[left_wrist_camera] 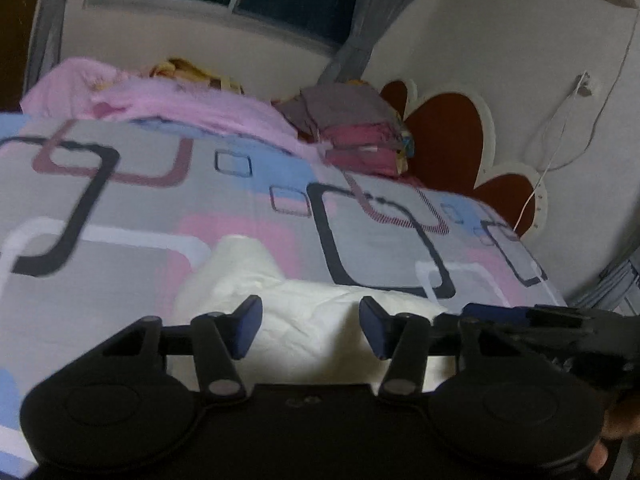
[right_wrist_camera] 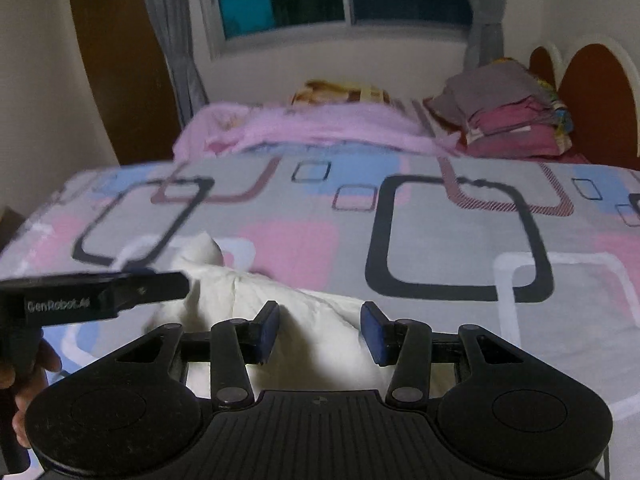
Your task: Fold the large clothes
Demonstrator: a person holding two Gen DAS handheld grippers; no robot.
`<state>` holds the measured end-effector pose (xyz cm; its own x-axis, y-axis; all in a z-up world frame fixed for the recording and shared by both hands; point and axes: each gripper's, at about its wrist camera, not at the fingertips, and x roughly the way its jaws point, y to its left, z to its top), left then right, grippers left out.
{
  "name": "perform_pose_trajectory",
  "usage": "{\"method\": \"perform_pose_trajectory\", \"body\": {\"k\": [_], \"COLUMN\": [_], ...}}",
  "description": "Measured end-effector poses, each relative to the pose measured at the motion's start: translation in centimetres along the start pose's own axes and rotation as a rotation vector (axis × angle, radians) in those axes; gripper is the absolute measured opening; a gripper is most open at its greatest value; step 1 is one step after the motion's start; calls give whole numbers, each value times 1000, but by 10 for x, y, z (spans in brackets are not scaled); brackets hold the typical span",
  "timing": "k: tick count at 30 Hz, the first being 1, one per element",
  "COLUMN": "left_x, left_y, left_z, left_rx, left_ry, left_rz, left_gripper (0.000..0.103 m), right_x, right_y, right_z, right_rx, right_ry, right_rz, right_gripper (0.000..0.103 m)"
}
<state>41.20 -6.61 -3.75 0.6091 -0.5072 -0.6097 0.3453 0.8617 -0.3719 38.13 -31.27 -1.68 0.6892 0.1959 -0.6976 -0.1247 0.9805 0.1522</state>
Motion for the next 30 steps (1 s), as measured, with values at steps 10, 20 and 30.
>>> {"method": "perform_pose_trajectory", "body": {"k": [10, 20, 30], "left_x": [44, 58, -30], "left_y": [-31, -46, -64], "left_z": [-38, -54, -63], "left_rx": [147, 274, 299], "left_ry": [78, 72, 7], "left_rz": [73, 182, 137], "left_gripper": [52, 52, 63], "right_x": [37, 48, -47], "right_y": [-44, -53, -33], "right_z": [-46, -67, -65], "right_rx": [78, 143, 103], "right_ry": [101, 75, -47], "right_rz": [-32, -8, 28], "right_gripper": [46, 46, 46]}}
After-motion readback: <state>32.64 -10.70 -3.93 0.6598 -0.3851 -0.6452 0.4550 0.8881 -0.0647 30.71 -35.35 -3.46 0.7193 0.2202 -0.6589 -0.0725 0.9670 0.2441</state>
